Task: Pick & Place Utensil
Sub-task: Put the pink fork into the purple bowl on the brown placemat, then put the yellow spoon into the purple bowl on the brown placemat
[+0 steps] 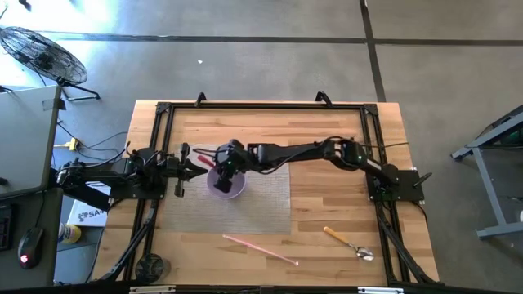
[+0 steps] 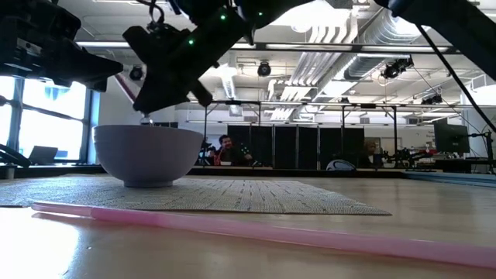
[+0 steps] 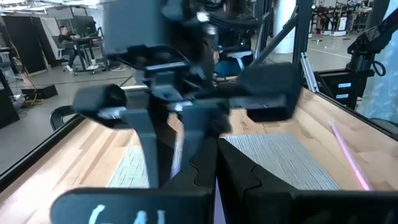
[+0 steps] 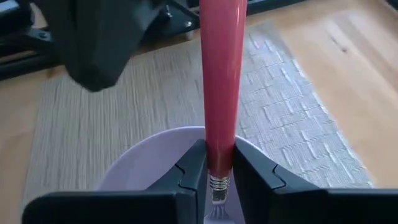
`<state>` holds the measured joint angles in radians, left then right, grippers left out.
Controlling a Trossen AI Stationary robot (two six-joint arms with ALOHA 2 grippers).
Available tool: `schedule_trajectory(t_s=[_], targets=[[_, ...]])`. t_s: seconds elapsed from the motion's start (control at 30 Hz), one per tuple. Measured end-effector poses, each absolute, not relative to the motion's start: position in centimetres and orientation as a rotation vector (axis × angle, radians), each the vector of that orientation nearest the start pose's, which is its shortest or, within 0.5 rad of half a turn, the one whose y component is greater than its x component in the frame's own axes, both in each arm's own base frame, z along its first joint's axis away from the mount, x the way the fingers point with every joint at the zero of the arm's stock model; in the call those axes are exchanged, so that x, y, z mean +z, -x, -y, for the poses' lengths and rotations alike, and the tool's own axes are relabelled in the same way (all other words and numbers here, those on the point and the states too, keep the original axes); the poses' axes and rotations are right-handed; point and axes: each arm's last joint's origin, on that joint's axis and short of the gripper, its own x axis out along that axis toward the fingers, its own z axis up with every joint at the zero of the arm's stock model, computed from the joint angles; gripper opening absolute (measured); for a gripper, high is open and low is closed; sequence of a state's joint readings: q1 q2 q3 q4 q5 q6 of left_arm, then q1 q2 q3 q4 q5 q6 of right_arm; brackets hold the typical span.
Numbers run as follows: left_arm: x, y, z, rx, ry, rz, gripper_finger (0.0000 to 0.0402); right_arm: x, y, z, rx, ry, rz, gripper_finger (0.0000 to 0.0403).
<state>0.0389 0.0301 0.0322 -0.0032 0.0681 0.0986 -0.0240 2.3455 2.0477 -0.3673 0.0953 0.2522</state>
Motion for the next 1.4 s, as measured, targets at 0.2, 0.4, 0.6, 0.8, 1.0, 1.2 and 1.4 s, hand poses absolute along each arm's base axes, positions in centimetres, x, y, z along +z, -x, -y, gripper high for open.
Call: schedule_trajectory(t_s=[0.2,0.4,0.6,0.8,1.0,1.2,1.4], targets=[[17.2,-9.8,-0.2,-0.029,-0.099,0.000,0.0001,20.8,-53.5,1.1,-0.186,-0.220,-0.659,0.0059],[17.2,-9.8,-0.2,-0.029,-0.099,0.001,0.0001,20.2,-53.4,1.0,-0.148,-0.215,-0.675,0.0071],[17.2,-9.8,-0.2,-0.029,-0.099,0.001,0.0001,20.2,-53.4,1.3,-0.154,-0.197,-0.676,0.0089],[17.2,-9.8,-0.2,-0.029,-0.099,0.000,0.0001,19.6,-53.4,1.5,-0.157,-0.189,-0.694,0.0090],[17.2,-9.8,-0.2,-0.029,-0.099,0.000,0.0001,20.7,-53.0,1.0,-0.137,-0.155,-0.697,0.0091],[17.2,-9.8,-0.2,-0.029,-0.099,0.000,0.0001,24.0,-50.7,0.3,-0.127,-0.120,-0.789,0.0089],[17.2,-9.8,-0.2,-0.029,-0.099,0.000,0.0001,25.6,-47.6,-1.5,-0.155,-0.119,-0.987,0.0087]])
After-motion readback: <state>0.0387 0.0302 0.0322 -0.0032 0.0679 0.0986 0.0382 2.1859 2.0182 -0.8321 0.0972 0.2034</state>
